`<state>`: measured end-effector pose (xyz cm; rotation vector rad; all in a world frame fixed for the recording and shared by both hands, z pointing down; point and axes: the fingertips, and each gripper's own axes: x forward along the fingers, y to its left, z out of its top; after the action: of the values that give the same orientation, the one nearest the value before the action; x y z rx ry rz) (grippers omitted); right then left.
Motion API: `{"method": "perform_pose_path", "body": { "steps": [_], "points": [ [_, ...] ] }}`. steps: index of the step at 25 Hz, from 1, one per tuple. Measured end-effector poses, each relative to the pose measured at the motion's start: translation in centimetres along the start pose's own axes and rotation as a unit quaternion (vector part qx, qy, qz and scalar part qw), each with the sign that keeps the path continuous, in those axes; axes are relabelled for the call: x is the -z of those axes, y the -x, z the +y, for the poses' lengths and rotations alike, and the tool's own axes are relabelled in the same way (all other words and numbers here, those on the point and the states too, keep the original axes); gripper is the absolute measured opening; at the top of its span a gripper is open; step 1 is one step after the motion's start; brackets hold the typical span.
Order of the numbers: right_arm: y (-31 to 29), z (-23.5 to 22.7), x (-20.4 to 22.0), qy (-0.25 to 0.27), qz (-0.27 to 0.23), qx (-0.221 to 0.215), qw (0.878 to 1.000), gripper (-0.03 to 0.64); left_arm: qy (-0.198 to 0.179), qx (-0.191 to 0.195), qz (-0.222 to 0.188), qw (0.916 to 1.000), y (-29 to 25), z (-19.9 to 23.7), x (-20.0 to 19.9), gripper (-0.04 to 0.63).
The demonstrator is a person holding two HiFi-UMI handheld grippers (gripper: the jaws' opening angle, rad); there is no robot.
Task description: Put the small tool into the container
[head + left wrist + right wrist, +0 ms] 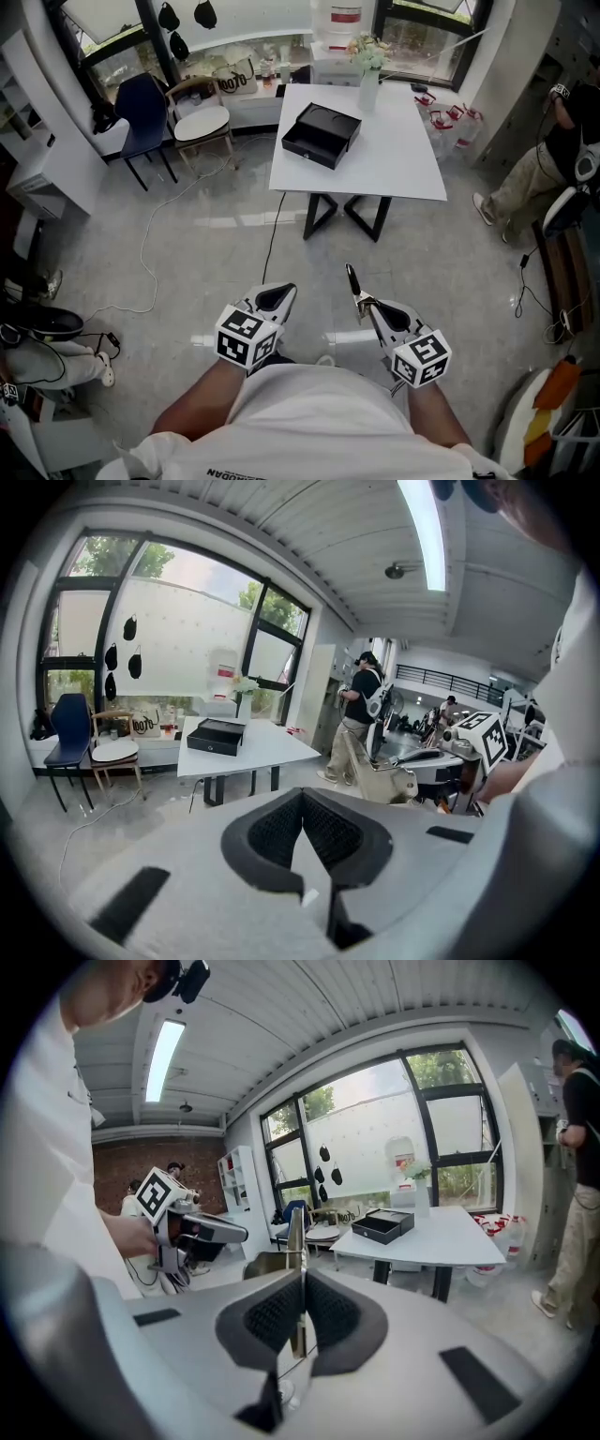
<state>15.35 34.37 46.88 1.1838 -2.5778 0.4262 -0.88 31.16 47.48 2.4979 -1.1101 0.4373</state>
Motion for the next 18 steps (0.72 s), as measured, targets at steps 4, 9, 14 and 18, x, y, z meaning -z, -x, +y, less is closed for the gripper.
{"method": "perform_pose_path", "body": {
  "steps": [4,9,14,18],
  "points": [
    [0.6,-0.2,0.6,-0.003,0.001,-0.004,1.000,0.011,0.003,-0.008,-0.001,1.0000,0.0,-0.6,0.4,0.009],
    [1.5,-0.5,2.1,-0.010,0.005,-0.006,1.000,0.011,0.006,-0.014,0.005,0.9999,-0.1,-1.7,1.5,0.009],
    [2.1,-0.9,2.9,-0.014,0.007,-0.010,1.000,0.011,0.010,-0.018,0.004,0.9998,-0.1,-2.6,2.0,0.009],
    [1.2,-1.2,2.9,-0.021,0.009,-0.005,1.000,0.012,0.017,-0.019,0.012,0.9996,0.1,-2.0,2.7,0.009]
  ]
}}
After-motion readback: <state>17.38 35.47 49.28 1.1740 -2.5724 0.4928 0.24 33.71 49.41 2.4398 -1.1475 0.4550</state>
